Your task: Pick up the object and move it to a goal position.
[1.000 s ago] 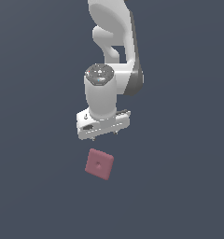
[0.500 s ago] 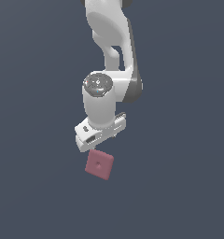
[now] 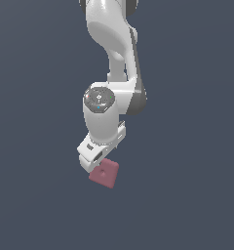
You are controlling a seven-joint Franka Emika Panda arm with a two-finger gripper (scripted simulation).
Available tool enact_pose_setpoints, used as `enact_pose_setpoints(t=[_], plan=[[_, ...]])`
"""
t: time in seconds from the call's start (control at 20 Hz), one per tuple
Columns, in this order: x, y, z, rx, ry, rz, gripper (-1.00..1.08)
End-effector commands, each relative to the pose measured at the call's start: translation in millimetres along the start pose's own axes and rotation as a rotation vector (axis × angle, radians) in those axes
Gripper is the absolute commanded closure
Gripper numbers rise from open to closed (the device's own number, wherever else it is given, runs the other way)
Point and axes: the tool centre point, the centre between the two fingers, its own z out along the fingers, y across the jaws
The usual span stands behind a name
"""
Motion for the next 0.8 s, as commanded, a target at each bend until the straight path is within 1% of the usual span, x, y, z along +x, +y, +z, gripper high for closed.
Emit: enact_pose_setpoints(t=[0.0, 0.35, 0.75], plan=[[2, 5, 3, 0.0, 0.001, -0.068, -0.92], [6, 18, 11, 0.001, 0.004, -0.222, -0.92], [7, 26, 15, 0.002, 0.007, -0.317, -0.92]])
